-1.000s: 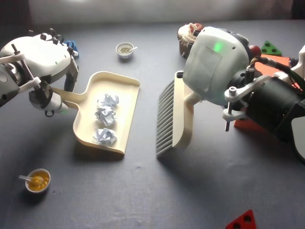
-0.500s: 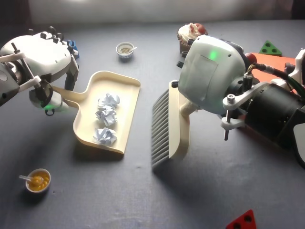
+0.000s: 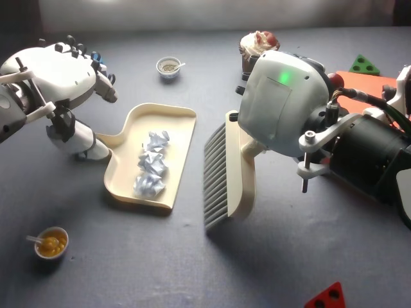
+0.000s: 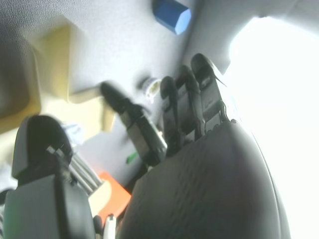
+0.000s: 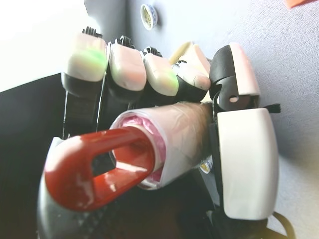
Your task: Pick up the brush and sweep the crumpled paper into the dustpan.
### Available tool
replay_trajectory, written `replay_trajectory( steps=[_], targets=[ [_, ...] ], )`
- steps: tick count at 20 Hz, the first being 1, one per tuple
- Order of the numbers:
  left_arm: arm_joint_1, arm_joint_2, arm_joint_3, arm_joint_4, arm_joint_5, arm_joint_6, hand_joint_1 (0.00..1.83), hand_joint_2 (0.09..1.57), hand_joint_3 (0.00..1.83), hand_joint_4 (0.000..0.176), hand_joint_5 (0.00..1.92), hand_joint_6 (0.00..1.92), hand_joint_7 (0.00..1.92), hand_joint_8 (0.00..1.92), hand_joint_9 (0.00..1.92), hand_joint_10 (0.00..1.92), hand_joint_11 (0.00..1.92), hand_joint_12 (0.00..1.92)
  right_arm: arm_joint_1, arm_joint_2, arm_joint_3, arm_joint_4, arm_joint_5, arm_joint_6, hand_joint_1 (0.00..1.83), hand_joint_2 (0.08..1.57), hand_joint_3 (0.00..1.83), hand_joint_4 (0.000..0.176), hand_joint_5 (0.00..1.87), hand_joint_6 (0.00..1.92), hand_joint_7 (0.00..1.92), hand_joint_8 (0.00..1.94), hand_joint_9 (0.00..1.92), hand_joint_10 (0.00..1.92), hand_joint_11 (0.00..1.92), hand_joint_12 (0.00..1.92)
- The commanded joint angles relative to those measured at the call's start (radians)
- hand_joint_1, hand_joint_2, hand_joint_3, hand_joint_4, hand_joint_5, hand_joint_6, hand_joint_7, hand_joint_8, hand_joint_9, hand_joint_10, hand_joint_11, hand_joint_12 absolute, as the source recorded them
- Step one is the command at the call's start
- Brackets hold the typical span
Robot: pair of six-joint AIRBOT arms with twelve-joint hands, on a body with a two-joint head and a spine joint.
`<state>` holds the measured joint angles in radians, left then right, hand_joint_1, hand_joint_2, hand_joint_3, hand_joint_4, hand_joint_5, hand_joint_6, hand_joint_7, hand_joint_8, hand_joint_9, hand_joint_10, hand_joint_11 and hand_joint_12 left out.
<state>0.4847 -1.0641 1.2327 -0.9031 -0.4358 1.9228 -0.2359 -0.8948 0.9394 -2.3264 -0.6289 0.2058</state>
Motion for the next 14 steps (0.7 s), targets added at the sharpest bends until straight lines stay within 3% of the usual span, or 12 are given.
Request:
replay_trajectory(
  steps=[1,3,4,5,7,8,9,10,11,12,13,14],
  targets=[
    [-0.012,0.011,-0.002,0.026,-0.087,0.007,0.76,0.90,0.00,0.072,0.36,0.00,0.18,0.00,0.15,0.00,0.03,0.31,0.024,0.009,-0.006,-0.059,-0.081,-0.017,0.90,1.38,0.00,0.000,1.15,1.92,1.30,1.94,1.33,1.92,1.34,1.92],
    [-0.013,0.011,-0.003,0.026,-0.088,0.007,0.76,0.88,0.00,0.083,0.32,0.00,0.17,0.00,0.15,0.00,0.04,0.30,0.027,0.009,-0.008,-0.059,-0.081,-0.018,0.82,1.22,0.00,0.000,1.15,1.92,1.29,1.94,1.32,1.92,1.34,1.92],
    [-0.015,0.011,-0.004,0.025,-0.088,0.007,0.73,0.88,0.00,0.091,0.30,0.00,0.16,0.00,0.15,0.00,0.05,0.30,0.029,0.009,-0.012,-0.059,-0.081,-0.020,0.62,1.02,0.00,0.000,1.18,1.92,1.27,1.94,1.28,1.92,1.30,1.92],
    [-0.016,0.011,-0.004,0.025,-0.088,0.007,0.74,0.88,0.00,0.087,0.31,0.00,0.15,0.00,0.14,0.00,0.04,0.30,0.030,0.010,-0.017,-0.058,-0.080,-0.021,0.57,0.94,0.00,0.000,1.15,1.92,1.22,1.94,1.22,1.92,1.25,1.92],
    [-0.018,0.011,-0.005,0.025,-0.088,0.007,0.72,0.89,0.00,0.097,0.30,0.00,0.13,0.00,0.12,0.00,0.02,0.29,0.031,0.016,-0.030,-0.053,-0.079,-0.021,0.56,0.82,0.00,0.000,1.01,1.92,1.07,1.94,1.07,1.92,1.11,1.92],
    [-0.019,0.011,-0.005,0.025,-0.088,0.007,0.73,0.89,0.00,0.089,0.30,0.00,0.12,0.00,0.11,0.00,0.01,0.28,0.031,0.017,-0.035,-0.040,-0.079,-0.030,0.54,0.79,0.00,0.000,0.87,1.92,0.90,1.94,0.90,1.92,0.96,1.92],
    [-0.021,0.011,-0.005,0.025,-0.088,0.007,0.72,0.89,0.00,0.094,0.31,0.00,0.14,0.01,0.12,0.01,0.03,0.28,0.031,0.017,-0.039,-0.027,-0.079,-0.039,0.52,0.76,0.00,0.000,0.64,1.92,0.71,1.94,0.67,1.92,0.74,1.92],
    [-0.024,0.011,-0.004,0.025,-0.088,0.007,0.72,0.89,0.00,0.092,0.31,0.00,0.14,0.01,0.12,0.01,0.03,0.28,0.031,0.017,-0.042,-0.015,-0.078,-0.046,0.49,0.75,0.00,0.018,0.51,1.92,0.59,1.94,0.54,1.92,0.61,1.92],
    [-0.027,0.013,-0.004,0.026,-0.087,0.007,0.75,0.88,0.00,0.089,0.35,0.01,0.15,0.01,0.13,0.01,0.04,0.28,0.031,0.017,-0.044,-0.010,-0.077,-0.049,0.41,0.74,0.00,0.032,0.27,1.76,0.21,1.94,0.21,1.92,0.19,1.92],
    [-0.029,0.014,-0.004,0.026,-0.086,0.007,0.75,0.88,0.00,0.089,0.35,0.01,0.15,0.01,0.13,0.01,0.04,0.28,0.031,0.017,-0.044,-0.009,-0.077,-0.050,0.41,0.74,0.00,0.032,0.27,1.76,0.21,1.94,0.21,1.92,0.19,1.92],
    [-0.032,0.015,-0.004,0.028,-0.083,0.007,0.73,0.89,0.00,0.094,0.34,0.01,0.17,0.01,0.14,0.01,0.05,0.28,0.031,0.017,-0.044,-0.009,-0.077,-0.051,0.32,0.74,0.00,0.000,0.29,1.12,0.27,1.32,0.18,1.61,0.07,1.80],
    [-0.035,0.015,-0.003,0.029,-0.082,0.007,0.74,0.88,0.00,0.100,0.35,0.01,0.18,0.01,0.15,0.01,0.07,0.29,0.031,0.018,-0.044,-0.009,-0.076,-0.051,0.29,0.72,0.00,0.000,0.41,0.51,0.41,0.70,0.28,1.09,0.08,1.55]
  ],
)
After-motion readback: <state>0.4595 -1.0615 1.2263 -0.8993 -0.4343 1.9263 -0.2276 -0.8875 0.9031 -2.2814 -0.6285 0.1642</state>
